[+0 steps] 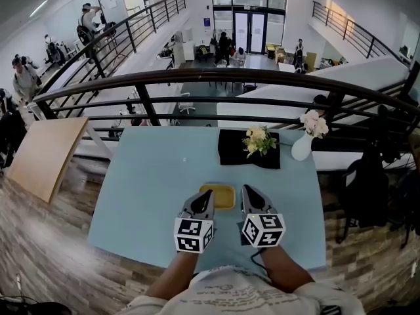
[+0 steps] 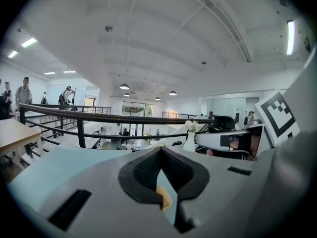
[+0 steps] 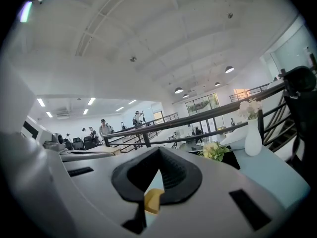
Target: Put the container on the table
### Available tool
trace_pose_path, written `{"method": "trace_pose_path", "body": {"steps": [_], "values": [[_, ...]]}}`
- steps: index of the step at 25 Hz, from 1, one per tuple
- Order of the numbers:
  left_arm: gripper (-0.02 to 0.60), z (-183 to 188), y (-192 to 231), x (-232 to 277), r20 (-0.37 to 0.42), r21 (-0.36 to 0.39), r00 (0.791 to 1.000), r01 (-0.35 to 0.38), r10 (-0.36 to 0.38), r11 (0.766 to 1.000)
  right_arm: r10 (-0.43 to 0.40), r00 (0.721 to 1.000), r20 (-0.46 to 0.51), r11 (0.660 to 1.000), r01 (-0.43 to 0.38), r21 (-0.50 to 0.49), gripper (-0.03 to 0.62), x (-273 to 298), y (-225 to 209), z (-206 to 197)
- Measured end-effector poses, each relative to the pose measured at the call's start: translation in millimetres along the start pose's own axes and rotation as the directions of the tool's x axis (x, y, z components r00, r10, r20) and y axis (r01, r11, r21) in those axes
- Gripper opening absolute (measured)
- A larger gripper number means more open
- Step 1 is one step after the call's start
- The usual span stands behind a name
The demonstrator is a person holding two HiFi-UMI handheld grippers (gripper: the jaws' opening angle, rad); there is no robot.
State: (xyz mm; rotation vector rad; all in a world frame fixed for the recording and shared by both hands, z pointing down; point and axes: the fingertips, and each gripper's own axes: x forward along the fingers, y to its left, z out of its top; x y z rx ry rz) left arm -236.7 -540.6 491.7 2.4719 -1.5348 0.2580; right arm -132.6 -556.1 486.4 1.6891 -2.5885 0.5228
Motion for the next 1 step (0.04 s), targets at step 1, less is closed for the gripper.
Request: {"method": "trace_pose_path", "body": {"steps": [1], "values": [[0.006,-0.9,1.2,0.3,-0.002,-0.001,1.000,-0.001,0.001,1.000,-0.001,1.000,-0.001,1.000,0.001,-0.002,0.002,1.4,0.2,-1.0]]}}
